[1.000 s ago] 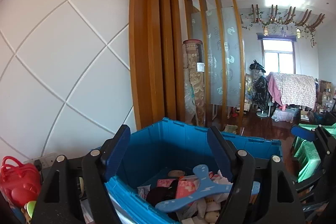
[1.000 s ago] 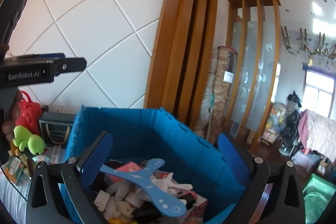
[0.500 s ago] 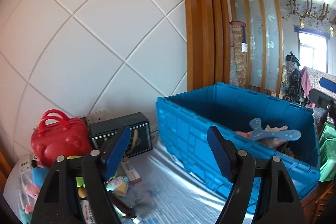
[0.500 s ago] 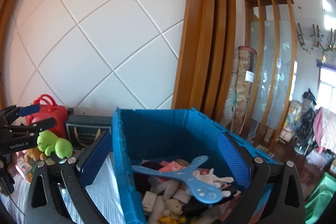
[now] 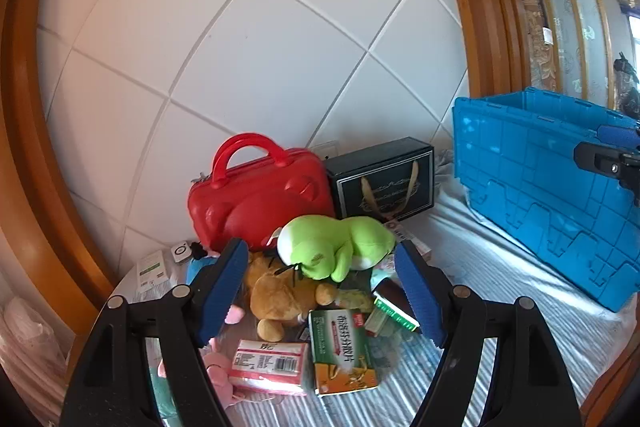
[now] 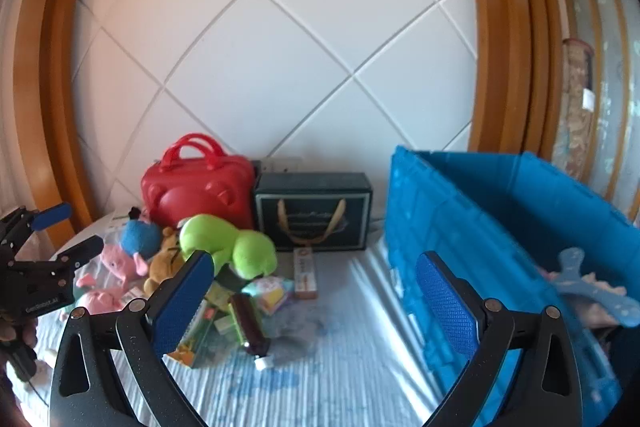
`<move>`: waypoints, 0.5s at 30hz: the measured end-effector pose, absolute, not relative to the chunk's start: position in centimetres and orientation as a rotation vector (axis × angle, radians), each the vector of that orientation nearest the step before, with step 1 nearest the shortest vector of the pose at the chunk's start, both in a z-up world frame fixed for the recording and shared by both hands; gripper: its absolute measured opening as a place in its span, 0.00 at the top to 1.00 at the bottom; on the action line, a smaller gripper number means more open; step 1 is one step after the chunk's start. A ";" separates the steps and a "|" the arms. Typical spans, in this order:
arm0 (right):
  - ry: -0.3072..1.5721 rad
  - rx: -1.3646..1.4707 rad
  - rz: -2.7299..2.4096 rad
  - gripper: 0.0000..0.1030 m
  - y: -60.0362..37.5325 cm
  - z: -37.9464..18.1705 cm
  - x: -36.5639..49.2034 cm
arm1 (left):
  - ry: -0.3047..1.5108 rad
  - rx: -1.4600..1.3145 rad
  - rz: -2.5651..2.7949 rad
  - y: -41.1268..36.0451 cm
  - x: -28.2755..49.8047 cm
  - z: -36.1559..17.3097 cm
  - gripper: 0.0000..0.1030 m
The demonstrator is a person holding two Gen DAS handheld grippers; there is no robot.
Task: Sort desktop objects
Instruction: 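Return the right tool to the pile above the green frog plush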
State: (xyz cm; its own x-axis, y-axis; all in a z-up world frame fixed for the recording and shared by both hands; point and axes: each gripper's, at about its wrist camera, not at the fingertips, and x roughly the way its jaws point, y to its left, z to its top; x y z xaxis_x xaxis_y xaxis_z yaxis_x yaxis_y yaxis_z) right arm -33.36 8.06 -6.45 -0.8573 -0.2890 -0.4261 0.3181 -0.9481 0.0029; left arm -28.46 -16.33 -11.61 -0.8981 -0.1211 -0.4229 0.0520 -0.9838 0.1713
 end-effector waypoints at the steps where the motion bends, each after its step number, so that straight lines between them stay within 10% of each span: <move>1: 0.087 0.639 -2.729 0.00 7.2 -7.4 -34.3 | -0.227 0.687 -2.948 -17.2 -28.8 -12.1 0.27; 15: 0.158 0.846 -2.450 0.00 -1.4 -16.1 -48.7 | -0.103 0.829 -2.881 -20.6 -38.4 -18.4 0.27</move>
